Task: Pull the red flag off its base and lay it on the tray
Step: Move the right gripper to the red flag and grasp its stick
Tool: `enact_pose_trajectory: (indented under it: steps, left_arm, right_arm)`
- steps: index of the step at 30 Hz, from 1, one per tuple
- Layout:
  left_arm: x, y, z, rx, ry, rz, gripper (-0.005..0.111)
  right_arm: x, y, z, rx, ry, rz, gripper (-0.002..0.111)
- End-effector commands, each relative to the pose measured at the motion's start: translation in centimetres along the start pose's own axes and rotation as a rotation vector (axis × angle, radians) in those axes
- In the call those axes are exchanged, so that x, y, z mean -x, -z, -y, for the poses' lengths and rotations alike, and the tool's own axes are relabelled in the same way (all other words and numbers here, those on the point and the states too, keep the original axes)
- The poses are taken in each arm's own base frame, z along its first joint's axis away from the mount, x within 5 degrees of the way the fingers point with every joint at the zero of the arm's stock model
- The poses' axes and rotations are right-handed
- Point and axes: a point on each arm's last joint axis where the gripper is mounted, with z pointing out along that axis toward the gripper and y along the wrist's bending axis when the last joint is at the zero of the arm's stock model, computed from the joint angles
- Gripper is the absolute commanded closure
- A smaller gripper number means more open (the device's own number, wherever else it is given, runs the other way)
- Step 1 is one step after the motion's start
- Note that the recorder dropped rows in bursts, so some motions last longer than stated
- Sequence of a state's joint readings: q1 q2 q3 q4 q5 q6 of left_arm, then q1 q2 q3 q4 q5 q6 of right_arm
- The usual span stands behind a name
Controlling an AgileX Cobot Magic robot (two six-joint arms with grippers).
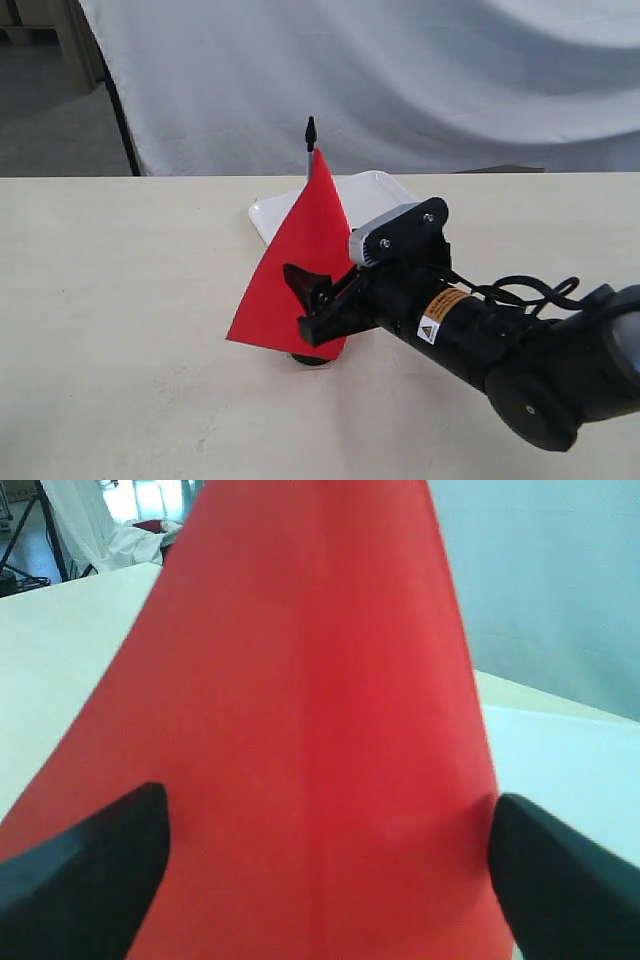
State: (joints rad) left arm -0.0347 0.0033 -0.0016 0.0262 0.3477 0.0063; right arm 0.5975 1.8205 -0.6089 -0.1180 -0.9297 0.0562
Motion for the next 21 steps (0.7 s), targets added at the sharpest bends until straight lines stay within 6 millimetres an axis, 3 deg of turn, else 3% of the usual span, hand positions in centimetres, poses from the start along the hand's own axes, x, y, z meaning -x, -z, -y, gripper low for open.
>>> enact_pose_trajectory:
  steps: [1, 7, 18, 21]
  left_arm:
    - [0.0, 0.0, 0.0, 0.003, 0.004, 0.006, 0.107]
    - [0.0, 0.0, 0.0, 0.003, 0.004, 0.006, 0.107]
    - [0.0, 0.0, 0.0, 0.003, 0.004, 0.006, 0.107]
    - [0.0, 0.0, 0.0, 0.003, 0.004, 0.006, 0.107]
  right_arm:
    - [-0.4, -1.6, 0.1, 0.006, 0.0, 0.007, 0.027]
    - [-1.3, -2.4, 0.1, 0.006, -0.002, -0.02, 0.031]
    - [-1.6, -2.6, 0.2, 0.005, -0.002, -0.041, 0.101]
    - [-1.7, -2.6, 0.0, 0.022, 0.007, -0.046, 0.109]
